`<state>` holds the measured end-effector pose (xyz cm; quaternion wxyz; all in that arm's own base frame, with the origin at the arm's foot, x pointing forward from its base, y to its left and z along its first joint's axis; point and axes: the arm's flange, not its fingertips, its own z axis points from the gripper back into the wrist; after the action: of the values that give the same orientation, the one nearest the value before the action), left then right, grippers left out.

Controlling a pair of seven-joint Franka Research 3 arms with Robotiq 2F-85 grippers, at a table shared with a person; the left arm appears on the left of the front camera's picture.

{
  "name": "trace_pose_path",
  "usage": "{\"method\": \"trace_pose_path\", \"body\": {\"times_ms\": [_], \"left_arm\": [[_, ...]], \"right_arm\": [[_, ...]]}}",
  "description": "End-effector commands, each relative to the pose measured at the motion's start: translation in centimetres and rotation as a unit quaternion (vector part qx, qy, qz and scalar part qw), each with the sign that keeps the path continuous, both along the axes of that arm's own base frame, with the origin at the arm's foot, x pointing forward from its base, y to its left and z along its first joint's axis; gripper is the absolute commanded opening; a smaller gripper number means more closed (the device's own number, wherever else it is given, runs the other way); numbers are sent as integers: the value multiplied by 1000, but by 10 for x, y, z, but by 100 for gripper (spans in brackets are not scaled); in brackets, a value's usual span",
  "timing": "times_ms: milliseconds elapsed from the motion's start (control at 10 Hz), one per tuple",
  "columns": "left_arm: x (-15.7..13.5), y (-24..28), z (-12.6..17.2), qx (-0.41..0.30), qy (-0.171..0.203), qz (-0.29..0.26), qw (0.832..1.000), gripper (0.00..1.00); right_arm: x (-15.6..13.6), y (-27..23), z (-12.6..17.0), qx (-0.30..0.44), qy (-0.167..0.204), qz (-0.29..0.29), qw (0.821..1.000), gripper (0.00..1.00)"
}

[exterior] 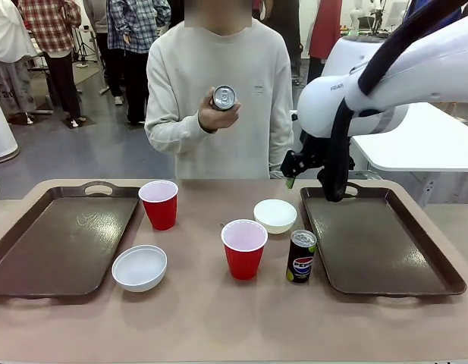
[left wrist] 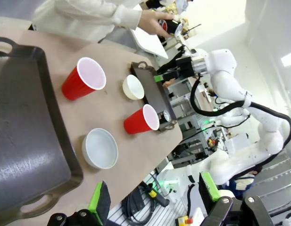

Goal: Prepare tableware on both trays.
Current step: Pick up a Picnic Bowl from the table and place it on a Handle tray.

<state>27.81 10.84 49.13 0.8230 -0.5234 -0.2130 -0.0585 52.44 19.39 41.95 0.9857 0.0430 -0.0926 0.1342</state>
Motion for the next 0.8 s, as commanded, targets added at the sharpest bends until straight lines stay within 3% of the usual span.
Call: {"method": "trace_pose_path", "body": {"times_ms": [0, 200, 500, 600, 700], "left_arm": [[1, 1, 0, -6, -14, -4, 1000, 100], [1, 1, 0, -6, -14, -4, 1000, 100], [1, 1, 0, -6, -14, -4, 1000, 100], [1, 1, 0, -6, -14, -4, 1000, 100], [1, 1, 0, -6, -14, -4, 1000, 100]], "right_arm": [[28, 3, -17, -19, 8, -17, 1000, 100], [42, 1, -40, -17, 25, -22, 999, 100], [47, 17, -51, -9, 45, 1, 999, 98], [47, 18, -58, -14, 52, 8, 999, 77], [50, 15, -67, -26, 63, 7, 998, 44]]}}
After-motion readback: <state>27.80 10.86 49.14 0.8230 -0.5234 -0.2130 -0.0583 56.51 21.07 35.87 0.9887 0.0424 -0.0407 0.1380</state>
